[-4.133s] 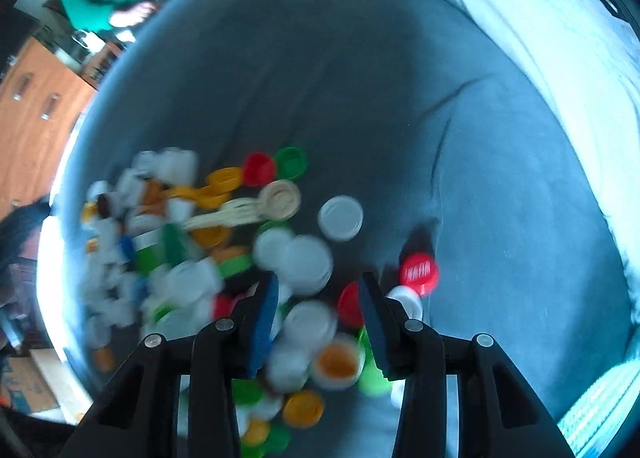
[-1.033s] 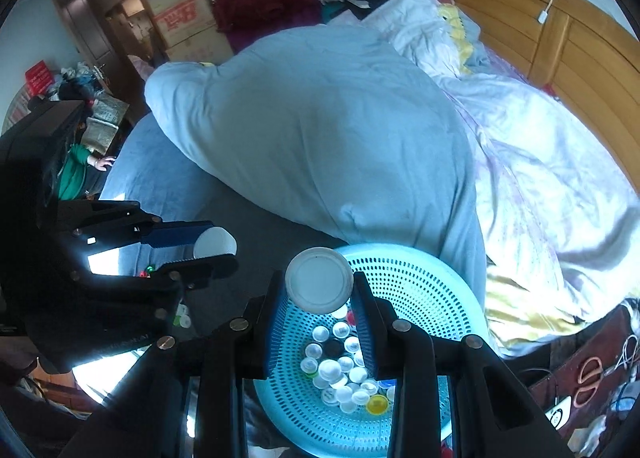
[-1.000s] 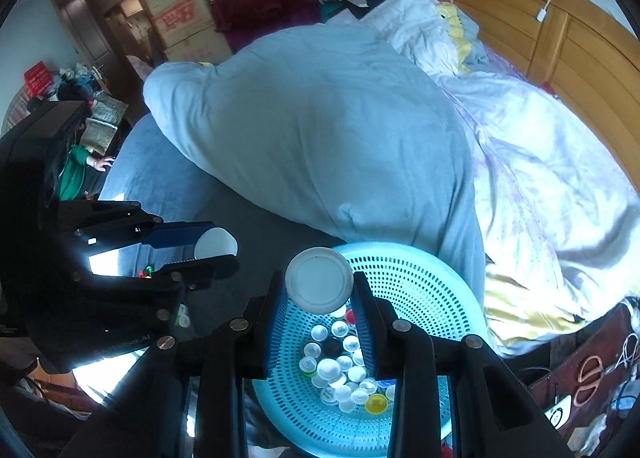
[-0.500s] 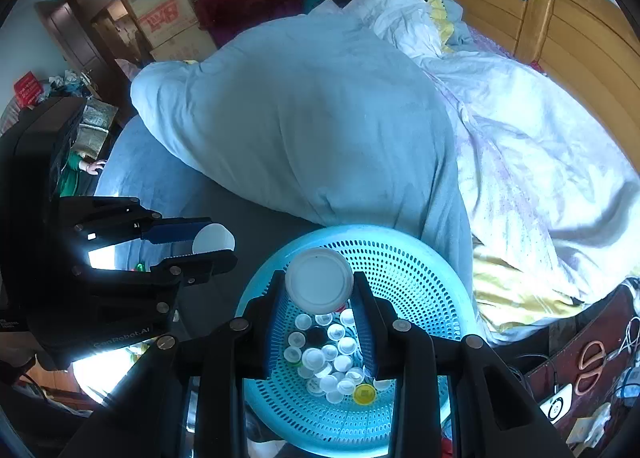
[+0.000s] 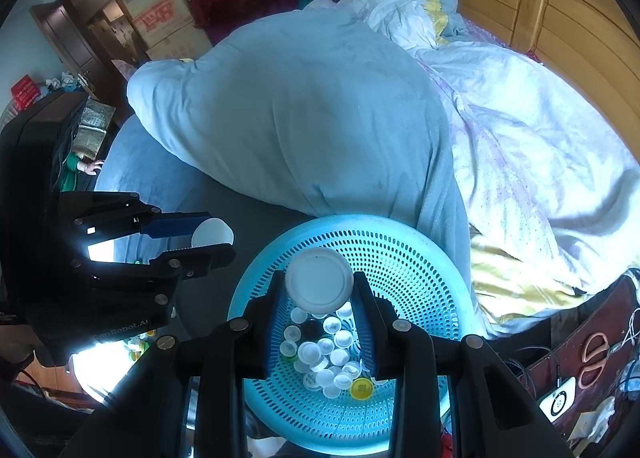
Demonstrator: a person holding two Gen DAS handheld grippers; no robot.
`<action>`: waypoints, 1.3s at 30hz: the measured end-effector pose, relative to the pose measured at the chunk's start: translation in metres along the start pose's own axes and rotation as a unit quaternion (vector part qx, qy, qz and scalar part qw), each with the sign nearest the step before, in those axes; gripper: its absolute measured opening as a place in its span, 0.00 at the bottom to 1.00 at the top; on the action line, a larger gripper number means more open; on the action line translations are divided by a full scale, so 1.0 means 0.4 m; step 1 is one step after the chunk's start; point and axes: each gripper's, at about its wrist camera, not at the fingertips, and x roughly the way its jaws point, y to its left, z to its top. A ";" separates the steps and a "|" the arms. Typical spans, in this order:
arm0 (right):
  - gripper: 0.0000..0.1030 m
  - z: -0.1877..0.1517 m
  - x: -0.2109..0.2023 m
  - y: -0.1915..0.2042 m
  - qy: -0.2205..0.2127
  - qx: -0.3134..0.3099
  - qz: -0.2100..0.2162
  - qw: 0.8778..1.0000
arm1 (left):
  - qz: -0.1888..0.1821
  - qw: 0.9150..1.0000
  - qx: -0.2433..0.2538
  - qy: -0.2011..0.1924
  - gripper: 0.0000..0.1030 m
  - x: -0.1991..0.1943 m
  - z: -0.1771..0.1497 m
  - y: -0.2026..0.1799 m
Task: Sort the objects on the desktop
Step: 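Open both grippers to drop the white caps into the basket, then move both grippers back over the pile of caps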
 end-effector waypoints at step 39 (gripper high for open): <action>0.82 -0.440 0.801 0.740 0.063 -0.197 0.115 0.972 | 0.203 0.872 -0.429 -0.116 0.73 -0.042 -1.306 0.721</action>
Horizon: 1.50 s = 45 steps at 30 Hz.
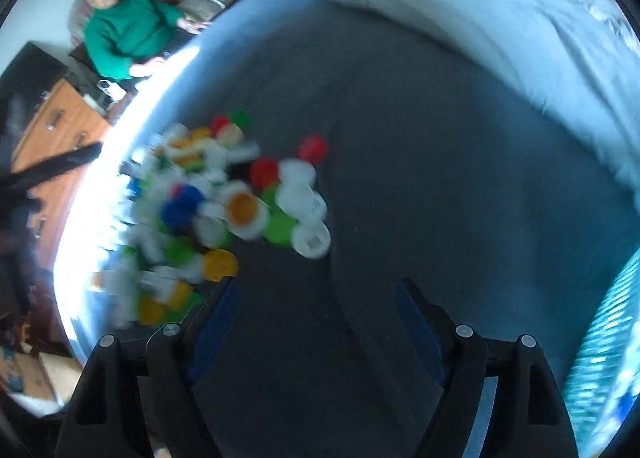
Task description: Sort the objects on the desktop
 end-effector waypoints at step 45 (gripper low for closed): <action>1.00 -0.060 0.133 0.001 -0.090 -0.041 -0.080 0.992 | 0.201 0.962 -0.181 -0.047 0.99 0.054 -0.332 0.523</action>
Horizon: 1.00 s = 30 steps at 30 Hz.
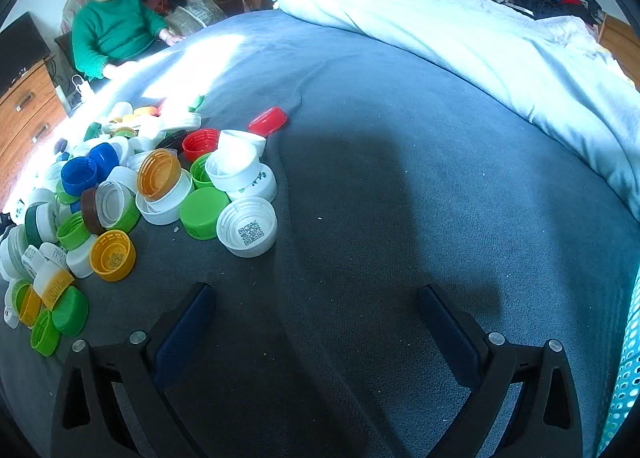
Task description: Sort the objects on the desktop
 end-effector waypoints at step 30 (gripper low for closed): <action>1.00 -0.001 0.000 0.001 0.000 0.000 0.000 1.000 | 0.004 1.000 0.006 -0.004 0.99 -0.015 -0.005 -0.020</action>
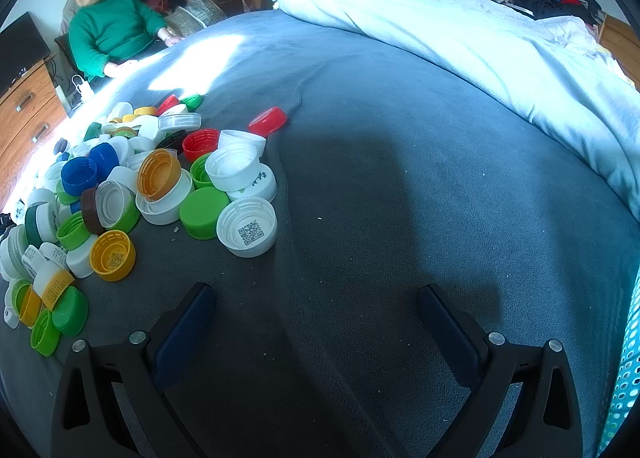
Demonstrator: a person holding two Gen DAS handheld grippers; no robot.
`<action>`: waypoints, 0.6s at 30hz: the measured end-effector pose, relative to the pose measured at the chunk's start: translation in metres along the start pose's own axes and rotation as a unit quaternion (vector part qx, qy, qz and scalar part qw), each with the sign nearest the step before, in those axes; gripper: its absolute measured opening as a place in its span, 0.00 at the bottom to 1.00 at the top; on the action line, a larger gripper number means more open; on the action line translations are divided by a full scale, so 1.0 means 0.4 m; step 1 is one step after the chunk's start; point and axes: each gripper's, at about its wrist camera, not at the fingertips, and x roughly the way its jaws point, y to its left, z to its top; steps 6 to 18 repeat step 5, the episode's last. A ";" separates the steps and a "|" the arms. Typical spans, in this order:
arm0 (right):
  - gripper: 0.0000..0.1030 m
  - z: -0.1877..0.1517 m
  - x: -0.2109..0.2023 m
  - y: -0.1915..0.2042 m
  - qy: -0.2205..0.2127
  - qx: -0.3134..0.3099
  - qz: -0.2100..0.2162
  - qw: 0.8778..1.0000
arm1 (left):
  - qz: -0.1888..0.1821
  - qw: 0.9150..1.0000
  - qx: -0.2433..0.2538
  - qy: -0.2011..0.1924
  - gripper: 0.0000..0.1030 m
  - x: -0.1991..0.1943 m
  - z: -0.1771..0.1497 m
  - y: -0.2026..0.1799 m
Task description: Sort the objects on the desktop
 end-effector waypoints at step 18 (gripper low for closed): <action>1.00 0.000 0.000 0.000 0.000 0.000 0.000 1.000 | 0.000 1.000 0.001 -0.002 0.99 -0.001 0.001 0.002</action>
